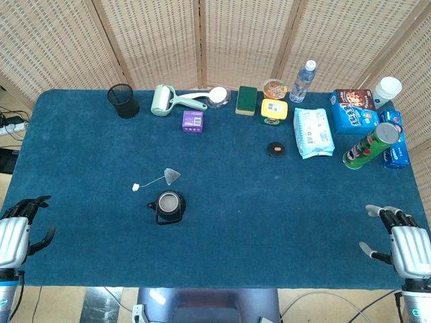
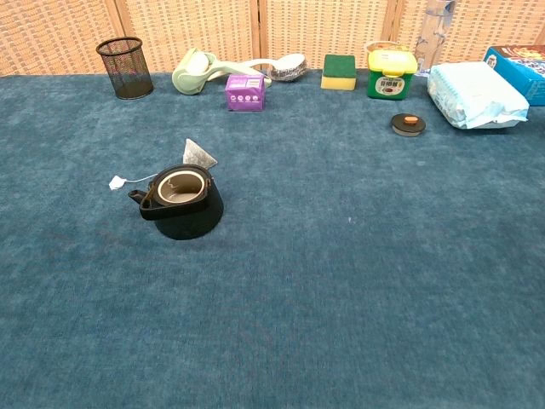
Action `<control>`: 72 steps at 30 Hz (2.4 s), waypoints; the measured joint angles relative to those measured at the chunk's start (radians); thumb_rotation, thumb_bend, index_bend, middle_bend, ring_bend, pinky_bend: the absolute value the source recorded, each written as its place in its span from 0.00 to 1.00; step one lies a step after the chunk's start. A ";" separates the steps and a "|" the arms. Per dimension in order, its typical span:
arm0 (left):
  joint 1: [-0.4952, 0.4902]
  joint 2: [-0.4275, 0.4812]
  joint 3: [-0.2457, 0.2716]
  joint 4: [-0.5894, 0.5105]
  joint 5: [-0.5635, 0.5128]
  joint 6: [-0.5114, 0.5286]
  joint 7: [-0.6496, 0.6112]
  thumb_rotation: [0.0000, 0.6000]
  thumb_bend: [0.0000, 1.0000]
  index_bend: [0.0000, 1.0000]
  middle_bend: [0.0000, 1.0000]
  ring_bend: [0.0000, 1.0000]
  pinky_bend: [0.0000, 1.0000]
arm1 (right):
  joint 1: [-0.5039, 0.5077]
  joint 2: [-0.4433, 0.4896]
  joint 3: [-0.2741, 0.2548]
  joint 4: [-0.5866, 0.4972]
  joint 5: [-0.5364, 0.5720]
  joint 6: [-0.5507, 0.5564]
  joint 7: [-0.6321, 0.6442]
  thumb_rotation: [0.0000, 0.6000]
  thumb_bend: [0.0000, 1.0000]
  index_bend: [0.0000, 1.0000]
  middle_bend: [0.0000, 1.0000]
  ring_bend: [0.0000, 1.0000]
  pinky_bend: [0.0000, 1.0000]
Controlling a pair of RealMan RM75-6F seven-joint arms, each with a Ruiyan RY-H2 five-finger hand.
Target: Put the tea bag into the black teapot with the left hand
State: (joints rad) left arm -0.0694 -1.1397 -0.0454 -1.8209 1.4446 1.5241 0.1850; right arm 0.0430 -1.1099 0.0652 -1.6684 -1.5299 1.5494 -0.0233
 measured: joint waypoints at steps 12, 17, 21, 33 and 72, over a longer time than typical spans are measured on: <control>0.006 0.011 0.002 -0.008 0.003 0.002 0.007 1.00 0.40 0.20 0.32 0.21 0.27 | -0.008 0.002 0.000 0.004 -0.009 0.015 0.011 1.00 0.10 0.26 0.36 0.28 0.31; 0.006 0.028 -0.003 -0.011 0.007 0.007 0.012 1.00 0.40 0.20 0.32 0.21 0.27 | -0.014 0.002 -0.003 0.004 -0.021 0.029 0.016 1.00 0.10 0.26 0.36 0.28 0.31; -0.004 0.042 -0.013 -0.012 0.007 0.000 0.029 1.00 0.40 0.20 0.32 0.21 0.27 | -0.019 0.005 -0.004 0.006 -0.024 0.036 0.021 1.00 0.10 0.26 0.36 0.28 0.31; -0.101 0.110 -0.048 -0.005 -0.067 -0.149 0.174 1.00 0.34 0.25 0.54 0.55 0.69 | -0.041 0.011 -0.009 0.025 -0.022 0.056 0.049 1.00 0.10 0.26 0.36 0.28 0.32; -0.562 -0.248 -0.147 0.469 -0.354 -0.666 0.280 1.00 0.38 0.51 0.98 0.95 0.92 | -0.041 0.010 0.006 0.067 0.073 -0.022 0.084 1.00 0.10 0.26 0.36 0.30 0.38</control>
State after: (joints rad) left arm -0.6312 -1.3874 -0.1921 -1.3518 1.0906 0.8583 0.4649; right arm 0.0016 -1.1002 0.0712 -1.6010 -1.4569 1.5279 0.0604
